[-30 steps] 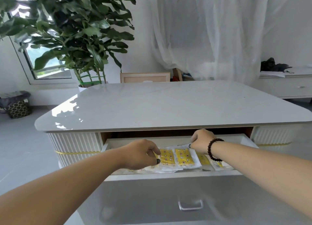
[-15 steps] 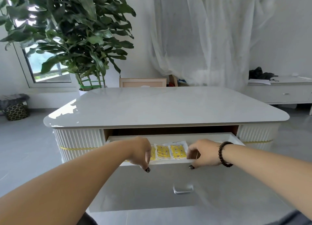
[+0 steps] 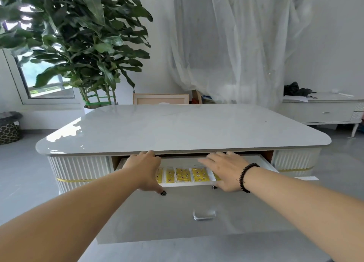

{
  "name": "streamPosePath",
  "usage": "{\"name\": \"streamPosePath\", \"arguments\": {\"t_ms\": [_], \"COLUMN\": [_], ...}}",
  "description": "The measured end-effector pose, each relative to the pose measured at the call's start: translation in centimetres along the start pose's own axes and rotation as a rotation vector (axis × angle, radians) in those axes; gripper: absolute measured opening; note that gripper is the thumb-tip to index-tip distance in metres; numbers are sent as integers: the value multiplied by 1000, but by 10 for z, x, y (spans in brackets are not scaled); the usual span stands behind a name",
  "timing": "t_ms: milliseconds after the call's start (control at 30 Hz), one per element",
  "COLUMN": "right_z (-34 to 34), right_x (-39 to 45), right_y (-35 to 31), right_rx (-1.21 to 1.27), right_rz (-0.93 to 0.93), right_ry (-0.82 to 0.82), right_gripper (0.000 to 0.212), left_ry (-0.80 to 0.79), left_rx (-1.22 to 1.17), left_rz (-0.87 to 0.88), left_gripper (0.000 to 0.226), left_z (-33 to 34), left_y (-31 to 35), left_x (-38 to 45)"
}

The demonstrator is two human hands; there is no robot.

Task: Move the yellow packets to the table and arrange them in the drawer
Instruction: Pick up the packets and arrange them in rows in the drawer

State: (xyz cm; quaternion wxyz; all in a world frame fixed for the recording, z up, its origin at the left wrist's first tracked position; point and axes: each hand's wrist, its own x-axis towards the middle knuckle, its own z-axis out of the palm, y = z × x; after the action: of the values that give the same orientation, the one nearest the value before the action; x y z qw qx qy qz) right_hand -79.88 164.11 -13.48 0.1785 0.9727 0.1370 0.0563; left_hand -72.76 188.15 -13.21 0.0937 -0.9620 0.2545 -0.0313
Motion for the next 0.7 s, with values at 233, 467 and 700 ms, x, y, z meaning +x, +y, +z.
{"name": "streamPosePath", "arguments": {"t_ms": [233,467,700], "right_z": [11,31,64], "right_x": [37,70,94], "right_y": [23,30,36], "right_rx": [69,30,-182], "right_rz": [124,134,105], "right_ry": [-53,-77,199], "right_gripper": [87,60,38], "left_ry": [-9,49,275], "left_rx": [68,236,283], "left_rz": [-45,-21,14], "left_gripper": [116,80,46], "left_z": [6,24,43], "left_y": [-11,-17,-16], "left_x": [40,68,91]}}
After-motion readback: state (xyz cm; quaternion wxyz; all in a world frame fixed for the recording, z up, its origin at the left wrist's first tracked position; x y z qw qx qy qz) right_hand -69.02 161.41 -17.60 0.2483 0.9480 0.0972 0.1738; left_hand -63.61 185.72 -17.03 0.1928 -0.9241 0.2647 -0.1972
